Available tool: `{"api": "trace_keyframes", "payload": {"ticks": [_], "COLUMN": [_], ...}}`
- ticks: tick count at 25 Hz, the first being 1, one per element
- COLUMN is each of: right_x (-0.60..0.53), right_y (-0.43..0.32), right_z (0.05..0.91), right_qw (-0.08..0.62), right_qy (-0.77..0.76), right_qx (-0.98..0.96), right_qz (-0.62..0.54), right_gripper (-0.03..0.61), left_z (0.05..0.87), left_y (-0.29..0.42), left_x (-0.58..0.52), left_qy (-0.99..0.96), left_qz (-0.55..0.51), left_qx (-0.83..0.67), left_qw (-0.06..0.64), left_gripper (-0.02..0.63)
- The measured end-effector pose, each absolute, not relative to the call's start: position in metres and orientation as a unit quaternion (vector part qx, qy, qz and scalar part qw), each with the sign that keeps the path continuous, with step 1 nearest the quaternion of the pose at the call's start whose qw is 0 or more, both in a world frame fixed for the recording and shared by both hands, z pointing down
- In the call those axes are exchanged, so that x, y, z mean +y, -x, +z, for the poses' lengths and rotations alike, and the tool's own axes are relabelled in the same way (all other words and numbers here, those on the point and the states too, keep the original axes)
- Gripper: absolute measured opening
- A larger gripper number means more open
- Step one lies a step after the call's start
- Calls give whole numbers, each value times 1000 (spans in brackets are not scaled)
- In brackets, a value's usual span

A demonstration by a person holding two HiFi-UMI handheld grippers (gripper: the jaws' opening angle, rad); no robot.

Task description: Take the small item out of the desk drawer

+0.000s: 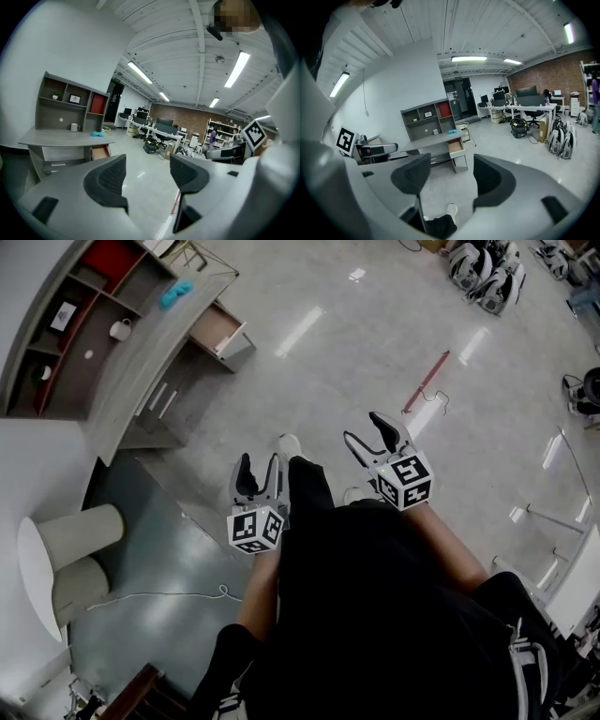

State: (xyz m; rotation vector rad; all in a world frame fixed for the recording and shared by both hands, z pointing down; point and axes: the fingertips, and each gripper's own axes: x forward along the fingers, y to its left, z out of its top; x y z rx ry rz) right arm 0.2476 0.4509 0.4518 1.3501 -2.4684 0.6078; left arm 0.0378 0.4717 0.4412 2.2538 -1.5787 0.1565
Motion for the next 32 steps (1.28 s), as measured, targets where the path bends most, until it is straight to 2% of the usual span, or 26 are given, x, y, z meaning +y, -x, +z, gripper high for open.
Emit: {"api": "trace_keyframes", "payload": {"ticks": [15, 22, 32], "right_x": [254, 179, 127], "right_y": [-151, -87, -5], "right_z": [433, 430, 428], "right_qw": [181, 196, 209], "right_qy": [-456, -446, -432], "right_qx": [-847, -850, -857], "right_qz": [203, 201, 187], "right_gripper": [275, 275, 275], "left_z": [424, 431, 422], "left_y": [31, 86, 164], "left_x": [257, 191, 146], "left_qy": [-822, -823, -824], "left_qz": [31, 29, 1], "left_qx": [-527, -518, -522], "left_qw": [216, 233, 221], "left_gripper": [272, 272, 272]}}
